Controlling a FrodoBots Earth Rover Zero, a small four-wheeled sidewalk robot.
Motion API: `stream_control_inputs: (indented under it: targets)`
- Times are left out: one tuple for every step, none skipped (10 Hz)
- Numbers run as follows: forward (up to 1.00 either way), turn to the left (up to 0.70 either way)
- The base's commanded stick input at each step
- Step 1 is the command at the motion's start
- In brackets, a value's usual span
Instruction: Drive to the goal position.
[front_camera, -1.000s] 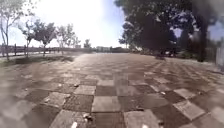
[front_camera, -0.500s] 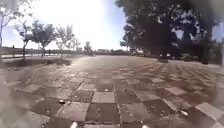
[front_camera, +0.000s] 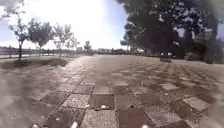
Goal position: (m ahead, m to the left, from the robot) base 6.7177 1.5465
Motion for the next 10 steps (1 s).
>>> stream_control_inputs:
  targets:
    - [1.00, 0.00]
    - [1.00, 0.00]
    - [1.00, 0.00]
    - [1.00, 0.00]
    - [1.00, 0.00]
    - [1.00, 0.00]
    - [1.00, 0.00]
    - [1.00, 0.00]
    - [1.00, 0.00]
    - [1.00, -0.40]
